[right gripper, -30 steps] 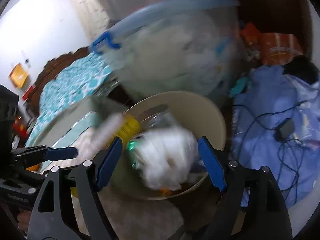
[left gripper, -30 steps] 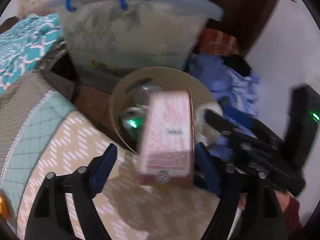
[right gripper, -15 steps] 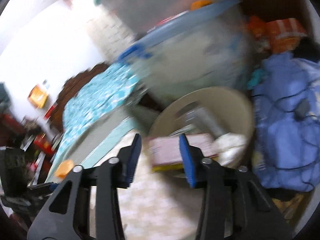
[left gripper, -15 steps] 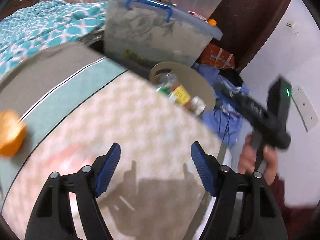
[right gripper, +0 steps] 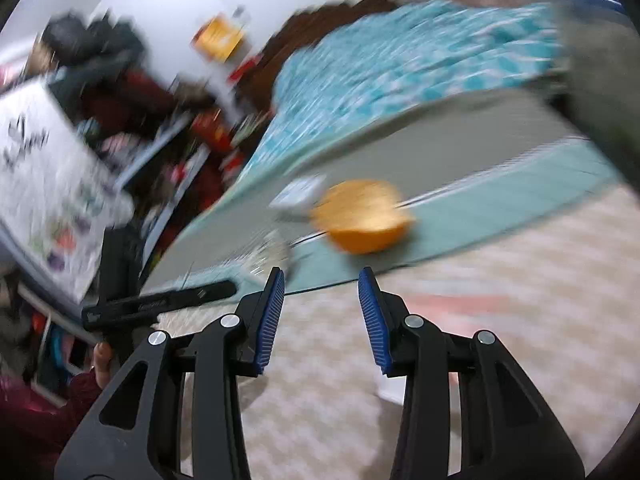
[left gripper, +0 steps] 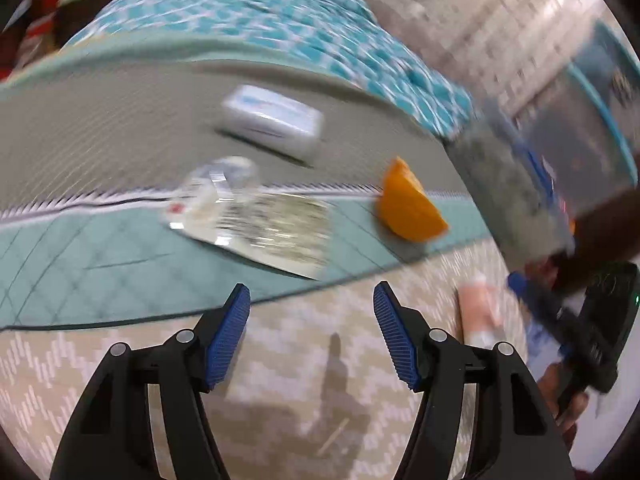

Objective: Collect trash
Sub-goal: 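Grasp the snack packet with the left gripper while the right gripper grasps the white tissue pack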

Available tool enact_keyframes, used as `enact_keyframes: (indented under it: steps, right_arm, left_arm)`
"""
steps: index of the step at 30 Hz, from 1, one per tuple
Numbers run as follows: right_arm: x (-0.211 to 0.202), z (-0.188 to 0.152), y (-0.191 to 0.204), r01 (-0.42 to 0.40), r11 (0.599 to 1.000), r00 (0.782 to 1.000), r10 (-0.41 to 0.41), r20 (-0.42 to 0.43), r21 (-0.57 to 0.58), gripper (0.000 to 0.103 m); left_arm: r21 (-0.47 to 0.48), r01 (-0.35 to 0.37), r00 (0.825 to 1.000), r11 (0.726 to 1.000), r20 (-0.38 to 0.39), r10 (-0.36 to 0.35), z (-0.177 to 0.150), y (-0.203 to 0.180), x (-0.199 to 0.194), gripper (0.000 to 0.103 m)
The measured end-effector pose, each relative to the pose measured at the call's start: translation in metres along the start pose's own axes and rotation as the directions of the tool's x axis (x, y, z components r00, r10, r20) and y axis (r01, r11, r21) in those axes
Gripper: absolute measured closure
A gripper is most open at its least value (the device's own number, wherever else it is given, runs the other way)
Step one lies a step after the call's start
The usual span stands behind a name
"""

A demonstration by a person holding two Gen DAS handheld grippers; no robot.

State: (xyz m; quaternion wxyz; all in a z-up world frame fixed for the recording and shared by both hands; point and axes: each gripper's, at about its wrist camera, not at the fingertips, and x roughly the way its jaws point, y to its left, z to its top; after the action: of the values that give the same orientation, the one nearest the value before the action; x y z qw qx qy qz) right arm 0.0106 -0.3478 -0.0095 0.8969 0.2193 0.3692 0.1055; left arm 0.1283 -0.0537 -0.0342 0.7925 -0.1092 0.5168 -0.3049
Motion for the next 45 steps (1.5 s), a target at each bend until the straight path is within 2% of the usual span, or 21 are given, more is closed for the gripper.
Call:
enact_keyframes:
  steps: [3,5,8,11,18,19,20,21,23,26,27,28,30,32,33,35,37,38,41,43,45]
  right_arm:
    - [0.062,0.018,0.035,0.027,0.996,0.996,-0.035,-0.083,-0.089,0.069]
    - [0.098,0.029,0.050,0.089,0.985,0.988,-0.106,-0.111,-0.149,0.073]
    - [0.139,0.044,0.053,0.221,0.949,0.962,-0.250,-0.107,-0.224,0.076]
    - [0.160,0.042,0.043,0.269,0.928,0.937,-0.314,-0.150,-0.257,0.078]
    - [0.146,0.026,0.022,0.152,0.979,0.963,-0.178,-0.204,-0.136,0.080]
    - [0.146,0.023,0.025,0.128,0.982,0.963,-0.157,-0.219,-0.141,0.079]
    - [0.146,0.021,0.028,0.111,0.983,0.962,-0.144,-0.234,-0.147,0.079]
    - [0.146,0.020,0.033,0.108,0.980,0.959,-0.148,-0.242,-0.168,0.079]
    - [0.140,0.026,0.042,0.140,0.962,0.955,-0.193,-0.224,-0.234,0.079]
    - [0.132,0.053,0.054,0.230,0.926,0.954,-0.275,-0.118,-0.298,0.075]
    - [0.132,0.062,0.059,0.252,0.915,0.950,-0.296,-0.100,-0.316,0.058]
    - [0.134,0.071,0.064,0.283,0.897,0.942,-0.326,-0.077,-0.341,0.026]
    - [0.156,0.095,0.074,0.330,0.839,0.920,-0.388,-0.053,-0.433,0.010]
    - [0.192,0.116,0.073,0.348,0.785,0.871,-0.472,-0.132,-0.513,0.010]
    - [0.205,0.122,0.068,0.329,0.784,0.855,-0.484,-0.186,-0.527,0.008]
    - [0.237,0.130,0.055,0.294,0.773,0.791,-0.527,-0.311,-0.562,0.006]
    - [0.251,0.137,0.049,0.313,0.748,0.757,-0.569,-0.323,-0.585,0.006]
    - [0.257,0.139,0.044,0.304,0.757,0.748,-0.566,-0.346,-0.578,0.007]
    - [0.261,0.136,0.044,0.298,0.785,0.752,-0.544,-0.373,-0.544,0.023]
    - [0.254,0.128,0.053,0.300,0.767,0.761,-0.551,-0.343,-0.567,0.031]
    - [0.237,0.123,0.063,0.291,0.773,0.792,-0.525,-0.311,-0.564,0.032]
  left_arm:
    - [-0.087,0.041,0.999,0.995,0.002,-0.041,0.000,0.028,0.004,0.043]
    - [-0.115,0.053,0.999,0.992,0.002,-0.053,-0.001,0.038,0.005,0.043]
    - [-0.155,0.102,0.995,0.983,0.026,-0.099,0.006,0.050,0.003,0.043]
    - [-0.157,0.120,0.993,0.980,0.032,-0.116,0.011,0.051,0.008,0.040]
    - [-0.203,0.190,0.981,0.960,0.067,-0.180,0.030,0.057,0.024,0.038]
    - [-0.209,0.192,0.981,0.959,0.066,-0.182,0.032,0.055,0.027,0.043]
    - [-0.210,0.185,0.983,0.960,0.051,-0.179,0.034,0.053,0.032,0.071]
    - [-0.211,0.166,0.986,0.963,0.024,-0.165,0.034,0.052,0.038,0.077]
    - [-0.239,0.182,0.983,0.954,0.039,-0.178,0.031,0.057,0.034,0.080]
    - [-0.242,0.145,0.988,0.959,0.091,-0.126,0.026,0.066,0.012,0.081]
    - [-0.247,0.114,0.989,0.962,0.119,-0.087,0.023,0.071,0.003,0.081]
    - [-0.253,0.111,0.989,0.961,0.126,-0.081,0.023,0.075,0.001,0.081]
    - [-0.277,0.130,0.987,0.952,0.123,-0.099,0.018,0.084,0.004,0.080]
    - [-0.278,0.166,0.981,0.946,0.144,-0.129,0.014,0.090,0.004,0.079]
    - [-0.255,0.173,0.978,0.952,0.155,-0.136,0.014,0.089,0.005,0.079]
    - [-0.229,0.162,0.979,0.960,0.156,-0.128,0.016,0.086,0.006,0.079]
    - [-0.218,0.153,0.980,0.964,0.158,-0.120,0.018,0.081,0.007,0.079]
    - [-0.215,0.151,0.980,0.965,0.159,-0.118,0.018,0.080,0.008,0.078]
    - [-0.205,0.145,0.981,0.968,0.158,-0.113,0.019,0.078,0.008,0.078]
    - [-0.203,0.145,0.981,0.968,0.158,-0.114,0.019,0.079,0.008,0.078]
    - [-0.208,0.152,0.980,0.966,0.156,-0.120,0.020,0.080,0.009,0.078]
